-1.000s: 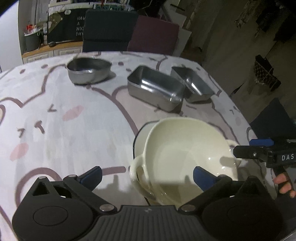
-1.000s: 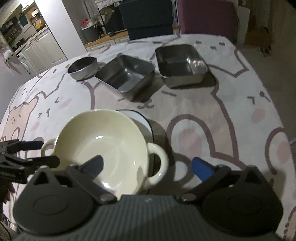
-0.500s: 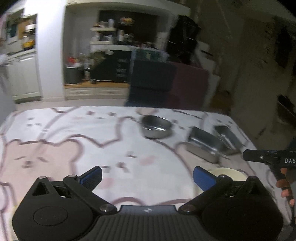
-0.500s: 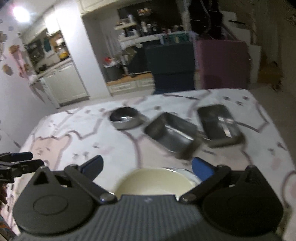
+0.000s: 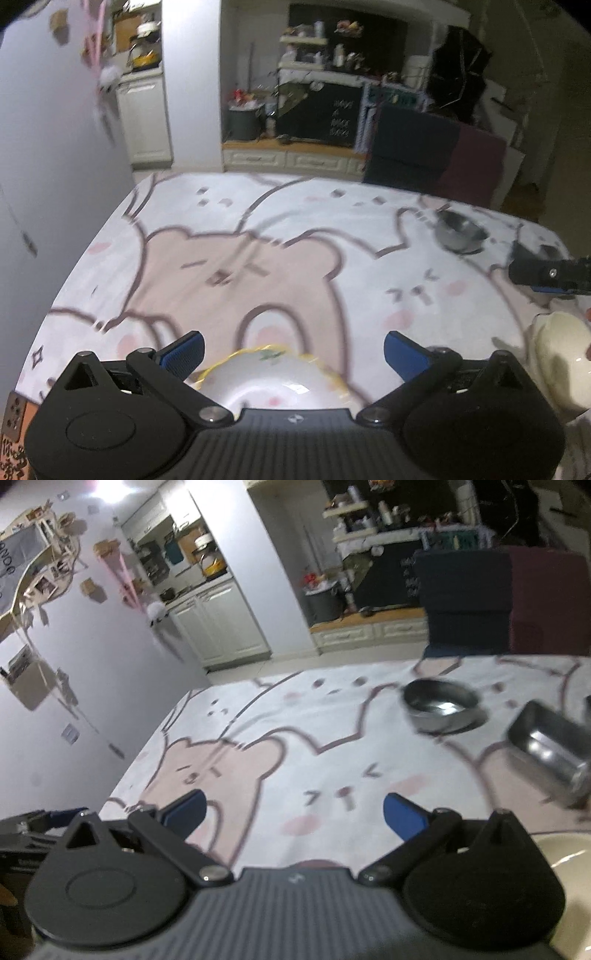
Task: Organize plates and bowls
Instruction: 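Move both grippers to the yellow-rimmed lemon-print plate, then close the left gripper on the yellow plate rim while the right grips it too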
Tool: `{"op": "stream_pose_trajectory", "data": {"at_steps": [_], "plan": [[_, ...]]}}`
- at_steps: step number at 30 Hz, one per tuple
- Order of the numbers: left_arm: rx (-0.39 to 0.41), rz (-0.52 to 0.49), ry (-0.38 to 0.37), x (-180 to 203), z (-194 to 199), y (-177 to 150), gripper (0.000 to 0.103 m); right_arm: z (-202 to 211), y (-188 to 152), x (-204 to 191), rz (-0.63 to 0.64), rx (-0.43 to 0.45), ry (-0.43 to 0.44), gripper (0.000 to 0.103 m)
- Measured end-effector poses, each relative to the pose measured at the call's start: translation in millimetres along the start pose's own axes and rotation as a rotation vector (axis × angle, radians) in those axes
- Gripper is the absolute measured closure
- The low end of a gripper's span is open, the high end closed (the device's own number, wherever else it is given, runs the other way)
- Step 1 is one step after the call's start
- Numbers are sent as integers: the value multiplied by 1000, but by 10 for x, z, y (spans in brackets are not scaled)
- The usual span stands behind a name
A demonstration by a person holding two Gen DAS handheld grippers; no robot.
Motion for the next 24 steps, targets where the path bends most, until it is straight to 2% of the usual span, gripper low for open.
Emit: {"op": "stream_pose_trajectory", "data": {"at_steps": [2, 4, 8, 12, 14, 17, 21, 22, 24], "plan": [[-28, 27, 9, -200, -65, -70, 10, -145, -58, -117, -10, -23, 1, 0], [-62, 69, 12, -398, -145, -144, 22, -293, -129, -235, -24, -47, -8, 0], [-118, 118, 1, -629, -277, -275, 28, -516, -323, -495, -37, -114, -12, 0], [-171, 114, 16, -715, -395, -383, 39, -754, -479, -650, -61, -193, -9, 4], [-194, 119, 21, -767, -453, -442, 43, -833, -549, -705, -70, -228, 2, 17], [-238, 121, 24, -831, -549, -536, 51, -942, -657, -799, -60, -281, -7, 27], [-276, 118, 15, -872, -647, -601, 66, -1114, -805, -872, -73, -343, 11, 47], [-281, 117, 10, -874, -669, -608, 70, -1154, -835, -895, -71, -353, 10, 54], [-288, 108, 3, -862, -697, -619, 75, -1203, -895, -956, -47, -368, 2, 59]]}}
Point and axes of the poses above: each gripper's, at about its wrist camera, not at the fingertips, and z roughly against the way its jaws point, x to its right, y to its top, the point moved 2 cm from there along -z, roughly the way its jaws point, and after that the axes turned 6 degrees about x, right-handed, at the moved point
